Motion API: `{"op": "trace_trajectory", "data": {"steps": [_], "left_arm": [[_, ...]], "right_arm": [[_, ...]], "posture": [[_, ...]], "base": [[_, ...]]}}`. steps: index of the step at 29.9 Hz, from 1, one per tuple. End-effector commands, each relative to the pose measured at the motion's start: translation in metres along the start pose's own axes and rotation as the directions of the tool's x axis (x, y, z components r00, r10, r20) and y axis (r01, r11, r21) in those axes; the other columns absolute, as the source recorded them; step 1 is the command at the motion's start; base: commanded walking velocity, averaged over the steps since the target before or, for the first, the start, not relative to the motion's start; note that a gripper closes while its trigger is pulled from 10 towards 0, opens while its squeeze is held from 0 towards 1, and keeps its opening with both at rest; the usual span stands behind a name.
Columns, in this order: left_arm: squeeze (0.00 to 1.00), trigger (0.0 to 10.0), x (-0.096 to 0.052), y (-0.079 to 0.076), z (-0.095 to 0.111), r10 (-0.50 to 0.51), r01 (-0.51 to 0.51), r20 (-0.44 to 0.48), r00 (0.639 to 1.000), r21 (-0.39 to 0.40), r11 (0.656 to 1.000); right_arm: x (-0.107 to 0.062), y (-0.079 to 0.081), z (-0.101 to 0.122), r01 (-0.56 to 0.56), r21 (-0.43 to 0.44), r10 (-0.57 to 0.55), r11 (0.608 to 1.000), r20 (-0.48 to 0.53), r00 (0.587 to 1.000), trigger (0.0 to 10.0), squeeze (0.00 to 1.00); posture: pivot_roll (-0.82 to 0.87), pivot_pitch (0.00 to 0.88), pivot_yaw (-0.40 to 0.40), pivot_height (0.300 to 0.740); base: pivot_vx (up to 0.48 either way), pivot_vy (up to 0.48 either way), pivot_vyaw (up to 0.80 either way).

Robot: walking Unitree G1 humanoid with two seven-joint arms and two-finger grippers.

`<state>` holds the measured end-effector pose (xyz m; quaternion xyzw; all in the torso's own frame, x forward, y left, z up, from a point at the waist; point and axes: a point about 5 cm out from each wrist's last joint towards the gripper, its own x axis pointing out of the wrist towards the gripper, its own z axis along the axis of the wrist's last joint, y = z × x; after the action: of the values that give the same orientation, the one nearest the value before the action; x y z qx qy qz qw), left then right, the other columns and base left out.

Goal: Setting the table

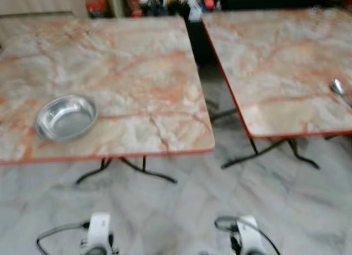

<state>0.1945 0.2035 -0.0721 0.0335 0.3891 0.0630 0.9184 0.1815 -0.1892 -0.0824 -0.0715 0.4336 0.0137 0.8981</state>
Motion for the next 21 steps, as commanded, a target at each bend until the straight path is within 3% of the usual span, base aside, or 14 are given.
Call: {"op": "trace_trajectory", "data": {"steps": [1,6,9,12,21], "left_arm": [[0.00,10.0,-0.0036,0.0072,-0.0132,0.021,-0.021,-0.047,0.999,0.001,1.000],[0.00,10.0,-0.0042,0.0077,-0.0155,0.021,-0.021,-0.058,0.998,0.001,1.000],[0.00,10.0,-0.0041,0.0085,-0.0156,0.018,-0.017,-0.062,0.998,0.010,1.000],[0.00,10.0,-0.0040,0.0118,-0.0152,0.023,-0.022,-0.064,0.998,0.020,1.000],[0.00,10.0,-0.0036,0.0166,-0.0137,0.032,-0.031,-0.064,0.997,0.019,0.999]], "right_arm": [[-0.0010,0.0051,-0.0038,-0.020,0.025,0.020,0.999,0.000,1.000,10.0,0.00],[-0.0007,0.0055,-0.0003,-0.031,-0.002,0.031,1.000,0.024,0.999,10.0,0.00],[-0.0007,0.0082,-0.0008,-0.045,-0.042,0.046,0.998,0.020,0.999,10.0,0.00],[-0.0008,0.0075,-0.0023,-0.027,0.006,0.027,1.000,0.011,1.000,10.0,0.00],[-0.0014,0.0045,-0.0037,-0.027,0.006,0.027,1.000,0.013,1.000,10.0,0.00]], "posture": [[-0.05,0.178,-0.012,0.740],[-0.05,0.181,-0.009,0.740],[-0.05,0.179,-0.007,0.740],[-0.05,0.180,-0.004,0.740],[-0.05,0.177,0.004,0.740]], "base": [[0.000,-0.424,0.00],[0.000,-0.411,0.00],[0.000,-0.396,0.75],[0.000,-0.387,0.53],[0.248,-0.383,0.00]]}}
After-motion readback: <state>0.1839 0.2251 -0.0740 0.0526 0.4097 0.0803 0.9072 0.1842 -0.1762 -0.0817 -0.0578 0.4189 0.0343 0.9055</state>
